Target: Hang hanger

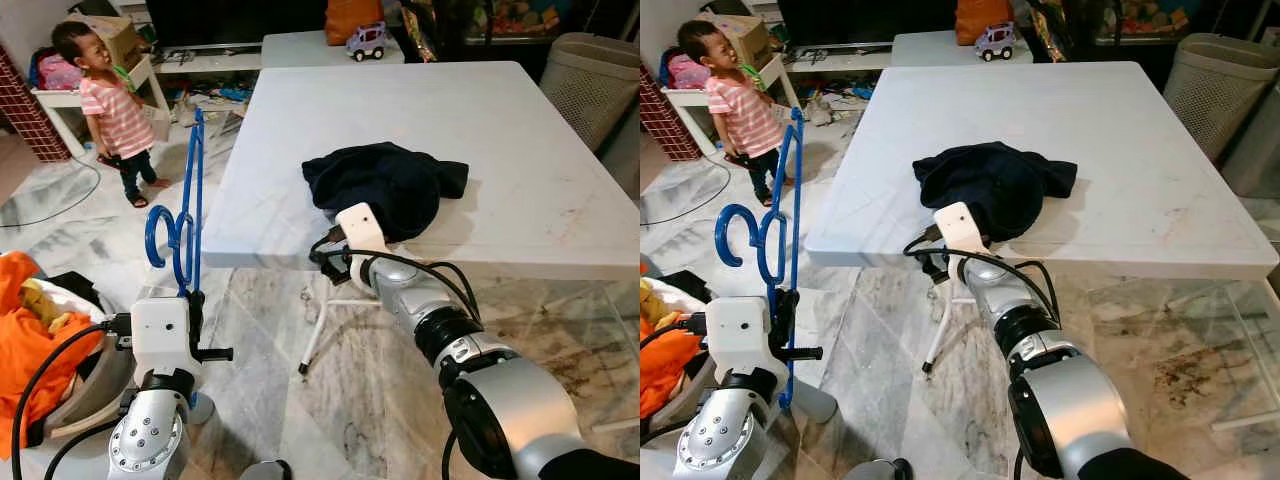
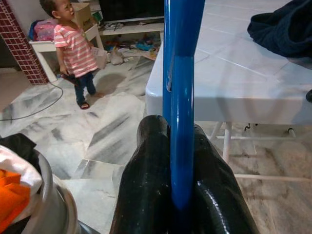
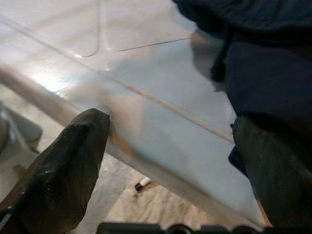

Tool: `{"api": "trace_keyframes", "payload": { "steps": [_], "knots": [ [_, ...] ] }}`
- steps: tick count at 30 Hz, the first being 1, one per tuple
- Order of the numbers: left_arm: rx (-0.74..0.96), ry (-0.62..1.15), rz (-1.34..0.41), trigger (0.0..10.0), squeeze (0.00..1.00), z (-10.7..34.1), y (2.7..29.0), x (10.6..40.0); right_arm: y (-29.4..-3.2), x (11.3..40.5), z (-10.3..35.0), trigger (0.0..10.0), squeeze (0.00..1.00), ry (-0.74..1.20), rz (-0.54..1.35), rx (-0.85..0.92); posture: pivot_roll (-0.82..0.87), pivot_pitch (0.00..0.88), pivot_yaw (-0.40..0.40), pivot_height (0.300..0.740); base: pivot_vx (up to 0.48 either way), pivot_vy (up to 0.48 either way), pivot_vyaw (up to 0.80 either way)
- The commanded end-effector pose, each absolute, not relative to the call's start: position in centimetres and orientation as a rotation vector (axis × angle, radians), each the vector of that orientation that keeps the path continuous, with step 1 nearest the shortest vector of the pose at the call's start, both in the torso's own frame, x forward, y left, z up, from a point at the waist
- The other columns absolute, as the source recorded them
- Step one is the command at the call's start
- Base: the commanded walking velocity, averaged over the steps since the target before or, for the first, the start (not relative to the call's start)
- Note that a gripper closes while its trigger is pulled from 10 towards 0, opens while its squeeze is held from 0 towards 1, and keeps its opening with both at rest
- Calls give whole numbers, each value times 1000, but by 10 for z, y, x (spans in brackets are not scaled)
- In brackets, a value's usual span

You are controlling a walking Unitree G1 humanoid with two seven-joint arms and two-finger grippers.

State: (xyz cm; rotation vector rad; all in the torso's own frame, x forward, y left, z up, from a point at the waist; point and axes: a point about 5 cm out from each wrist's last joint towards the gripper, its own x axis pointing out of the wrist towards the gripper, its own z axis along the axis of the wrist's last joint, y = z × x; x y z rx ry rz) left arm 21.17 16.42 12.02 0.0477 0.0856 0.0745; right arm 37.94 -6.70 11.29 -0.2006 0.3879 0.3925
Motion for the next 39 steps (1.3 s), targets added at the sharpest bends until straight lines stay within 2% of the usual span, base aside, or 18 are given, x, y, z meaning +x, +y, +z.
{"api": "trace_keyframes", "payload": {
  "steps": [1,7,9,17,29,33,39],
  "knots": [
    [60,69,93,10000,0,125,168,210,-89,382,109,10000,1000,427,265,-214,166,89,35,740,0,0,0],
    [60,69,95,10000,0,125,168,209,-90,390,124,10000,1000,341,163,-185,167,89,33,740,0,0,0],
    [58,71,95,10000,0,125,168,209,-99,393,129,10000,1000,312,77,-184,165,89,32,740,0,0,0],
    [57,73,94,10000,0,124,167,210,-116,396,135,10000,1000,271,-49,-168,163,90,32,740,0,0,0],
    [55,73,93,10000,0,124,166,210,-95,383,111,10000,1000,314,186,-173,156,92,35,740,0,0,0],
    [53,72,92,10000,0,123,166,212,-101,379,103,10000,1000,326,238,-189,145,89,36,740,0,0,0],
    [43,66,78,10000,0,122,163,217,-131,374,101,10000,1000,266,262,-165,102,81,45,740,0,0,0]
  ]
}}
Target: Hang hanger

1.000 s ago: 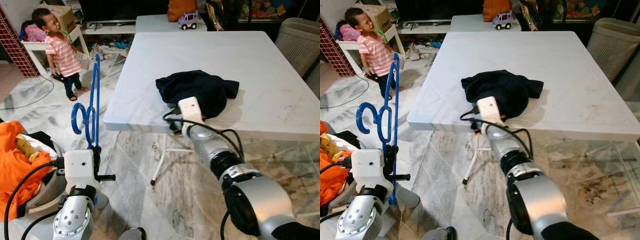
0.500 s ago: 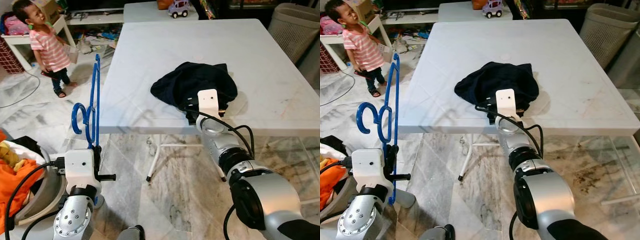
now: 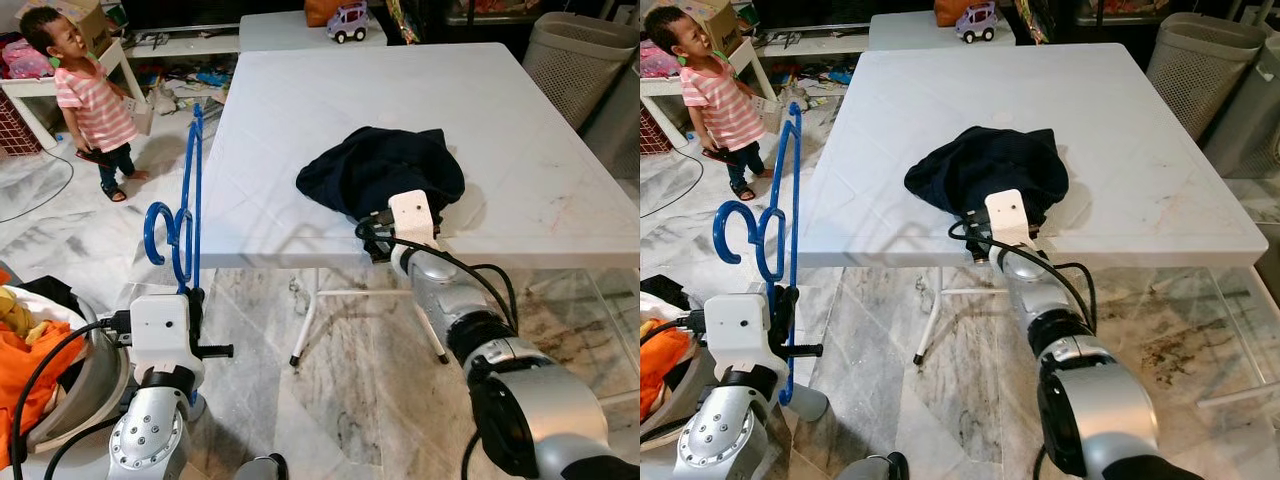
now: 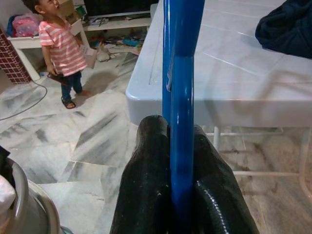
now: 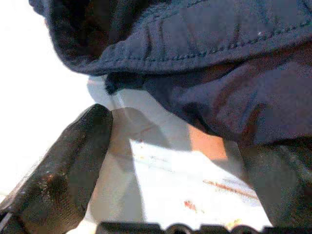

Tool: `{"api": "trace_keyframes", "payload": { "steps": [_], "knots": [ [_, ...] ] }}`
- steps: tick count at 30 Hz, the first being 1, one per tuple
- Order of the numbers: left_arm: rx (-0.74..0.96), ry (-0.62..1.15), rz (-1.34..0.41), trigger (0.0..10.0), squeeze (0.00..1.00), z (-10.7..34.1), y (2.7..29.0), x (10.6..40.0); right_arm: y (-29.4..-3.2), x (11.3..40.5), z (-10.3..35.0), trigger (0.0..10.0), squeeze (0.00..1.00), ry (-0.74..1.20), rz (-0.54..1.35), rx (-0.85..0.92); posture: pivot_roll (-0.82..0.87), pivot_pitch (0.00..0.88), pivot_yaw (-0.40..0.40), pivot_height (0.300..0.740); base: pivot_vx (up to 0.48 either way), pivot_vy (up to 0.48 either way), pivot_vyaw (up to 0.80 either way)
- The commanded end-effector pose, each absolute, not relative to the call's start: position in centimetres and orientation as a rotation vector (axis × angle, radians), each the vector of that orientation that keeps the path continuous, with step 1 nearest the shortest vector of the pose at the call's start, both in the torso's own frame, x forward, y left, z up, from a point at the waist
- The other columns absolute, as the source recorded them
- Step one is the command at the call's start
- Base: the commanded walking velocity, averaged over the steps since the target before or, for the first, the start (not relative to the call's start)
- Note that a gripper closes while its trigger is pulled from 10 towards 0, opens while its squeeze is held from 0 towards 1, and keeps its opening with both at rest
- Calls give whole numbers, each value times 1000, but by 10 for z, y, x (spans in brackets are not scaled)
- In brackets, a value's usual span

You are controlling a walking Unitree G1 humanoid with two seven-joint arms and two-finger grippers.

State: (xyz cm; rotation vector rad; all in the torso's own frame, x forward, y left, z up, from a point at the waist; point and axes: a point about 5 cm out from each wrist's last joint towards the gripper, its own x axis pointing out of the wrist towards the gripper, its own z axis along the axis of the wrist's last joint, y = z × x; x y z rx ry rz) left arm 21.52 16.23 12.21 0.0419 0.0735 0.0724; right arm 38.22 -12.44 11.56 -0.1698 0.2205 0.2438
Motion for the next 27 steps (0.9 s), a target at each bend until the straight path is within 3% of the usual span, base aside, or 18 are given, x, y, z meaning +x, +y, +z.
{"api": "trace_keyframes", "payload": {
  "steps": [1,11,22,23,25,26,27],
  "knots": [
    [41,65,76,10000,0,122,163,217,-133,373,101,10000,1000,255,264,-161,102,81,45,740,0,0,0],
    [31,69,69,10000,0,118,163,220,-144,345,108,10000,1000,76,292,-22,46,78,58,740,0,0,0],
    [16,77,57,10000,0,114,162,228,-153,321,123,10000,1000,-28,208,-26,13,62,72,740,0,0,0],
    [17,73,56,10000,0,115,161,231,-156,322,128,10000,973,-40,182,-31,9,59,75,740,0,0,0],
    [14,54,47,10000,0,118,160,238,-166,327,140,10000,824,-66,113,-38,2,46,83,740,0,0,0],
    [12,51,45,10000,0,118,160,240,-168,328,141,10000,824,-69,104,-38,1,43,84,740,0,0,0],
    [10,50,44,10000,0,119,161,242,-169,329,143,10000,608,-69,96,-42,-2,38,87,740,0,0,0]
  ]
}}
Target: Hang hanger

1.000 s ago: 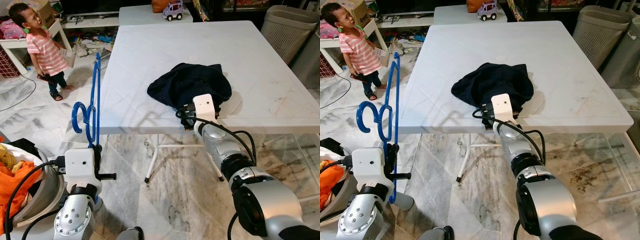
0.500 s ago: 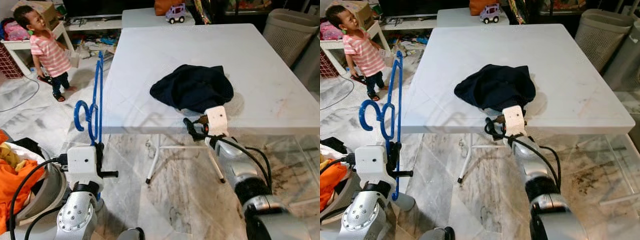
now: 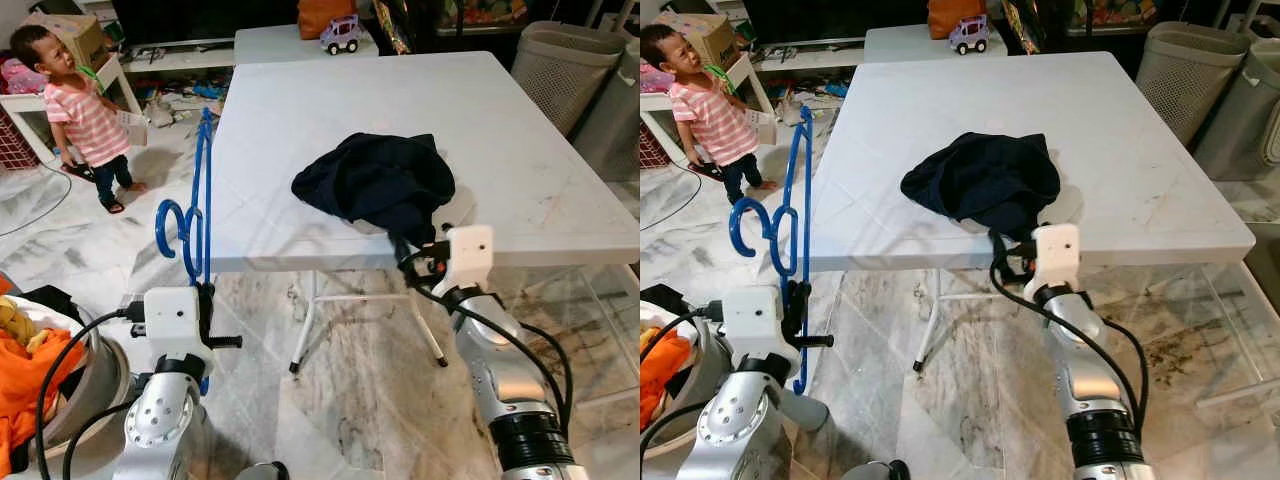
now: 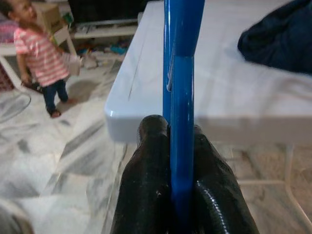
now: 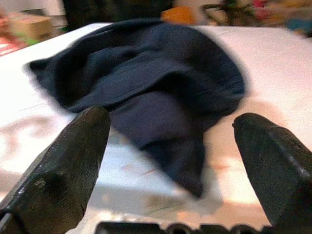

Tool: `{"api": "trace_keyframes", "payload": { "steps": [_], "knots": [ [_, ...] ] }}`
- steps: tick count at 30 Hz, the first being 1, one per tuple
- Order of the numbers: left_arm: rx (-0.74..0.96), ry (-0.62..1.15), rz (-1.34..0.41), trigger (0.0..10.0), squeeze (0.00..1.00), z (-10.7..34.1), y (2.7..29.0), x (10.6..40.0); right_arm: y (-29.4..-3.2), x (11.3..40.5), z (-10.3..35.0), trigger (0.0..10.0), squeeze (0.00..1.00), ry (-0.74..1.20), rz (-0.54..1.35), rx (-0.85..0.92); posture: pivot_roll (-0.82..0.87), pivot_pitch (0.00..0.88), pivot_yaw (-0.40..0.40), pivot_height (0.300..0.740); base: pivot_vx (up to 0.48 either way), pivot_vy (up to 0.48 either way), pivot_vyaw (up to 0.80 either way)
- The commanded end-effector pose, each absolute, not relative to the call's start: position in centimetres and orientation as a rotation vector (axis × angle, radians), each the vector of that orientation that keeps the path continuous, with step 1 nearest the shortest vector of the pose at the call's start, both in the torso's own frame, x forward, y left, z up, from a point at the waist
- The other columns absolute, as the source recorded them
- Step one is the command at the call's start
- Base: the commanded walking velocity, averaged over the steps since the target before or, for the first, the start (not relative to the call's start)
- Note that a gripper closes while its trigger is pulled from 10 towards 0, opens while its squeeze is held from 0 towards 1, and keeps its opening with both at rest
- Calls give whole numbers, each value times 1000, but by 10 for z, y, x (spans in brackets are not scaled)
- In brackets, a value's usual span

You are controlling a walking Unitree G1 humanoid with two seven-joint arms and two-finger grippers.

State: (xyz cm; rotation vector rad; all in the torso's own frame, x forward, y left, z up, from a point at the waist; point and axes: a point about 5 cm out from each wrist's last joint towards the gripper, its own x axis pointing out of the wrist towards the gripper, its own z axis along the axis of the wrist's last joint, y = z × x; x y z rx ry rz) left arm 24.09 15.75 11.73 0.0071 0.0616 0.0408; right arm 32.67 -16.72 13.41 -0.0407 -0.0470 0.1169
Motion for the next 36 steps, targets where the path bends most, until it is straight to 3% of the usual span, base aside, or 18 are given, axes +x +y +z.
{"api": "trace_keyframes", "payload": {
  "steps": [1,2,3,11,18,25,36],
  "knots": [
    [9,50,44,10000,0,119,161,243,-170,330,143,10000,608,-68,91,-45,-4,35,88,740,0,0,0],
    [4,51,43,10000,0,119,161,247,-173,332,145,10000,227,-66,71,-46,-9,25,92,740,0,0,0],
    [-7,53,41,10000,0,119,162,250,-175,334,146,10000,0,-63,61,-46,-19,14,99,740,0,0,0],
    [-51,105,-38,10000,0,113,160,265,-189,341,151,10000,0,-44,23,-106,-61,0,127,740,0,0,0],
    [-80,177,-136,10000,0,98,164,255,-199,348,161,10000,0,-29,34,-126,-79,0,131,740,0,0,0],
    [-94,227,-50,10000,0,85,175,248,-198,335,164,10000,0,-58,52,-185,-106,0,145,740,0,0,0],
    [-102,231,-67,10000,0,84,169,247,-208,317,145,10000,0,-17,-130,-74,-115,0,139,740,0,0,0]
  ]
}}
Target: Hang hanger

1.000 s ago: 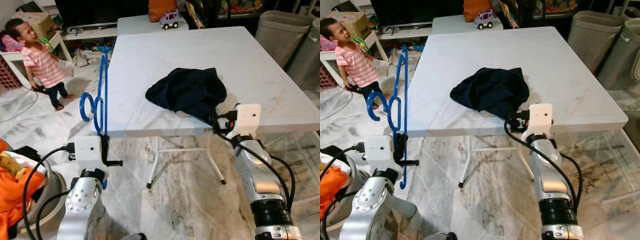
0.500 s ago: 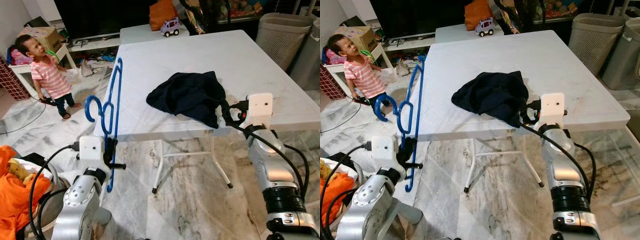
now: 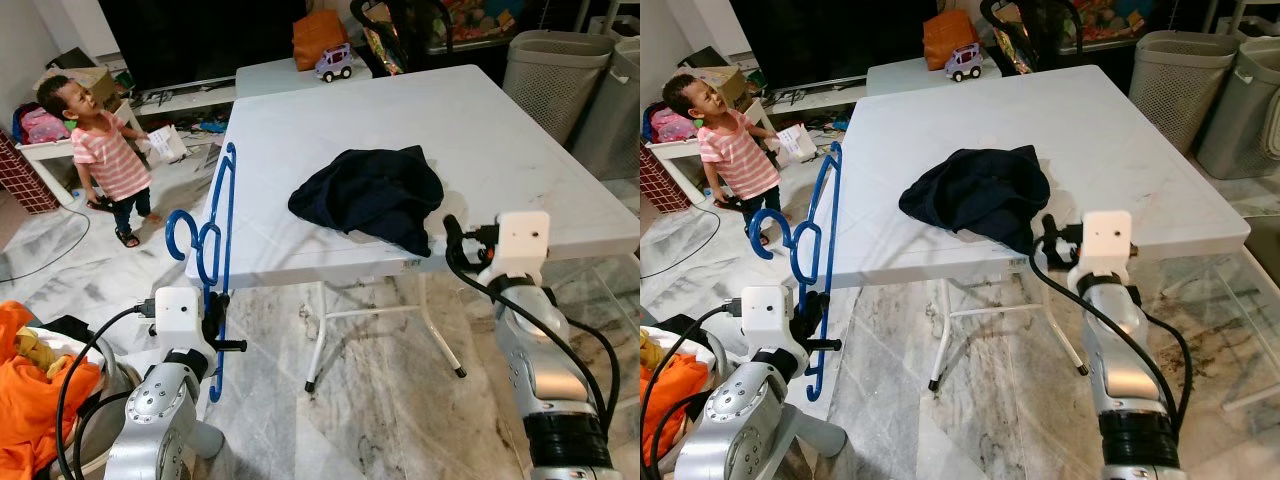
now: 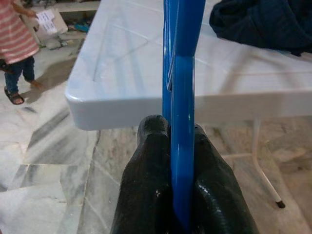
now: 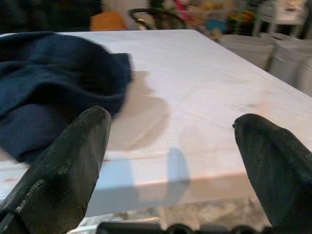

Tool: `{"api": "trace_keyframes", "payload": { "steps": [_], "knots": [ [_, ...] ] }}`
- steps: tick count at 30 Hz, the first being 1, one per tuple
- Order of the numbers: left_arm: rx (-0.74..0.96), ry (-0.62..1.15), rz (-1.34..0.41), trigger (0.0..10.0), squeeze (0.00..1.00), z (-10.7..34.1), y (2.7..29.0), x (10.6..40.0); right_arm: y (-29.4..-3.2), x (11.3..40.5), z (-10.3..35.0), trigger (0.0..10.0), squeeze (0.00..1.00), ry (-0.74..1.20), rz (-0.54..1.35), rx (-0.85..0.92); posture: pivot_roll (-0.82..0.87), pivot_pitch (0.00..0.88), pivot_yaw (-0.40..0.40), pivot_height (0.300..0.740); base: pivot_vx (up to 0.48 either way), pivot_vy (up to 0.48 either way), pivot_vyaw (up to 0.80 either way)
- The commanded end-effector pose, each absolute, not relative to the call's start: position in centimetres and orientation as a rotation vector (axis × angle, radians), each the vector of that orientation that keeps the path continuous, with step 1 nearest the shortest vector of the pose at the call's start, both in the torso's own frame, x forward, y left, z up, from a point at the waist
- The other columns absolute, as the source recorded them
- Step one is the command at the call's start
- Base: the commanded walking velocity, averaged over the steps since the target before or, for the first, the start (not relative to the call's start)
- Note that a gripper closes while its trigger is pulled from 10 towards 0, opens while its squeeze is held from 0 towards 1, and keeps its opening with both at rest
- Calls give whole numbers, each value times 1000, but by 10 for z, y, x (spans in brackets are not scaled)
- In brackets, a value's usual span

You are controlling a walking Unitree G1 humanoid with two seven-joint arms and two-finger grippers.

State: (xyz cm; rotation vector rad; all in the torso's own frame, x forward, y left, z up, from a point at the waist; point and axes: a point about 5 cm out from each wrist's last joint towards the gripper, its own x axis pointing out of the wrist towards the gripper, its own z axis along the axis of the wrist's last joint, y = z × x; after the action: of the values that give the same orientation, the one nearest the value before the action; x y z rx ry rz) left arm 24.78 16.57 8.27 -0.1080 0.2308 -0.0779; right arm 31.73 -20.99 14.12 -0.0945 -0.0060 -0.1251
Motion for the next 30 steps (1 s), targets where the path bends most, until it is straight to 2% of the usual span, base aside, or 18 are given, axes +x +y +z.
{"api": "trace_keyframes", "payload": {
  "steps": [1,10,17,30],
  "knots": [
    [-102,231,-68,10000,0,84,168,246,-209,317,146,10000,0,-21,-133,-87,-116,0,136,740,0,0,0],
    [-83,175,-28,10000,0,92,161,247,-206,313,151,10000,0,-39,-96,-194,-117,0,88,740,0,0,0],
    [-95,177,11,10000,0,87,158,249,-199,309,145,10000,0,-8,-75,-181,-126,0,51,740,0,0,0],
    [-85,194,-30,10000,0,87,149,249,-197,312,147,10000,0,14,-67,-171,-129,0,47,740,0,0,-54]
  ]
}}
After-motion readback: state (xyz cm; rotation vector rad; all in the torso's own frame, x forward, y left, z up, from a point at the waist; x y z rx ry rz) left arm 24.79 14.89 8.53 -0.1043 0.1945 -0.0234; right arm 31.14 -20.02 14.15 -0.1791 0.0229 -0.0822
